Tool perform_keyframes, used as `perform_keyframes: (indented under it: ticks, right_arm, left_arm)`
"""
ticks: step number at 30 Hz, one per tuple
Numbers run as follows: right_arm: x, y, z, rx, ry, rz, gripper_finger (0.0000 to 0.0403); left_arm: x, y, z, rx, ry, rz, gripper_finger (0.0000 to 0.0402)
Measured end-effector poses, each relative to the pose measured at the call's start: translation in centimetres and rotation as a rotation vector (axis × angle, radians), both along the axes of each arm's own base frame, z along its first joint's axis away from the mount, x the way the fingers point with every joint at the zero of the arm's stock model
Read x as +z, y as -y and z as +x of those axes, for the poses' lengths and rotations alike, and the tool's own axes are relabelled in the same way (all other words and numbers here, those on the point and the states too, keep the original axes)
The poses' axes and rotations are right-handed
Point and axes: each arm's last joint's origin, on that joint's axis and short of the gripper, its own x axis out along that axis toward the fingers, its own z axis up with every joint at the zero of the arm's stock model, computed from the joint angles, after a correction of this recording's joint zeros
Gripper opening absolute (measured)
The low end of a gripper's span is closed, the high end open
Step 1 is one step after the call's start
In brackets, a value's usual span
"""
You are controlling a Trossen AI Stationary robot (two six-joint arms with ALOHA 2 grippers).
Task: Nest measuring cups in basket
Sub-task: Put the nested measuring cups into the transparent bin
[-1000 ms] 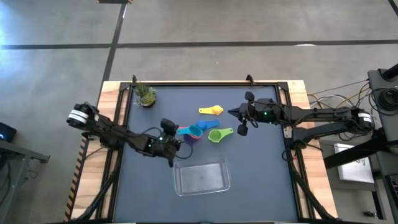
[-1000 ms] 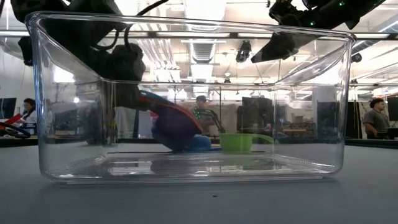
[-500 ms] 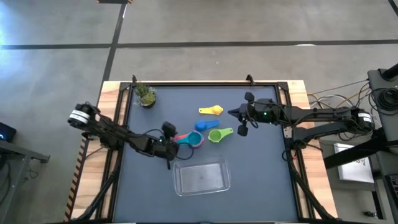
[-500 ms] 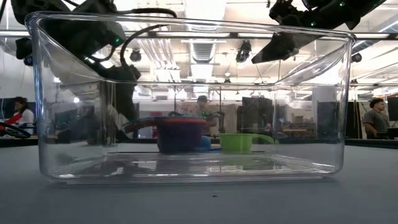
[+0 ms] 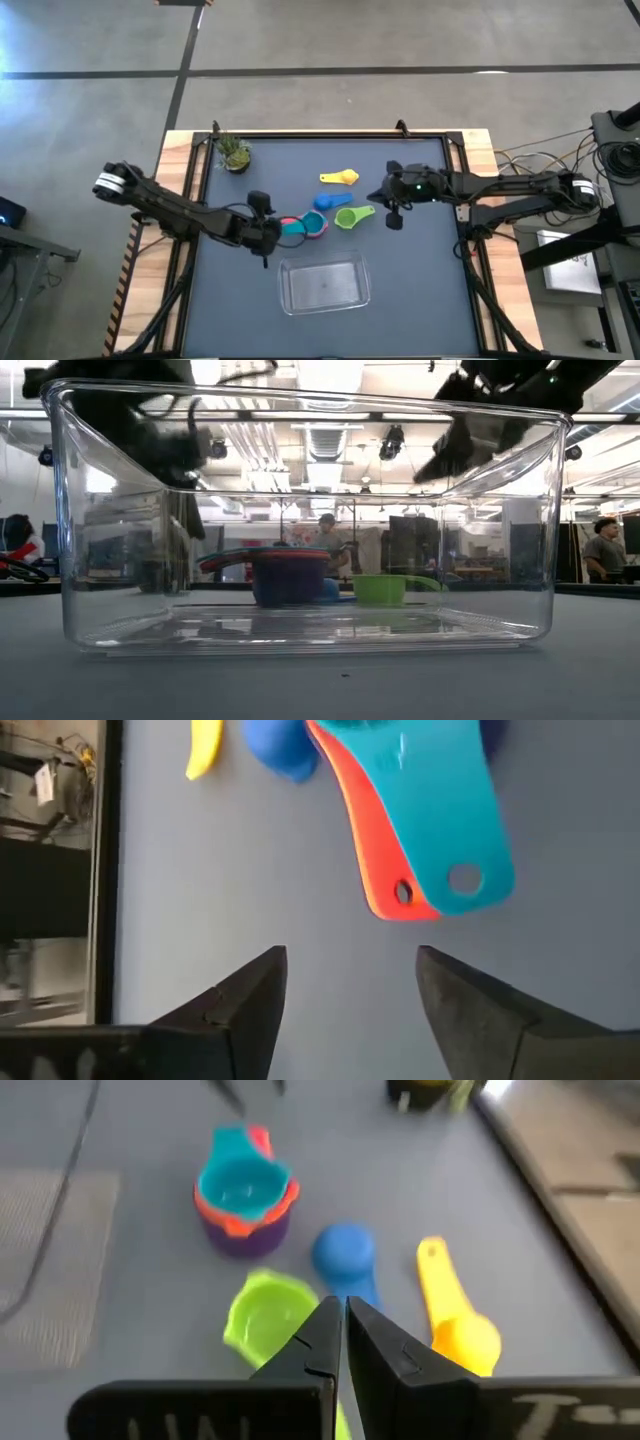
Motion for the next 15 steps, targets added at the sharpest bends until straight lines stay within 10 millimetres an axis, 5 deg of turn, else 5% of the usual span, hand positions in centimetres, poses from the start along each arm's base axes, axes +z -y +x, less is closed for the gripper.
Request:
perform_keyframes:
  ticks: [6,15]
  right_arm:
    - [-2.7,0.1,0.7,0.014,-0.176,0.030,0.0056]
    - [-6.4,0.0,2.3,0.068,-0.330,0.067,0.0179]
  left_arm:
    - [2.6,-0.5,-1.7,0.036,0.222,-0.089,0.0195]
    - [4.9,-0.8,-3.5,-0.019,0.595,-0.273,0.0189]
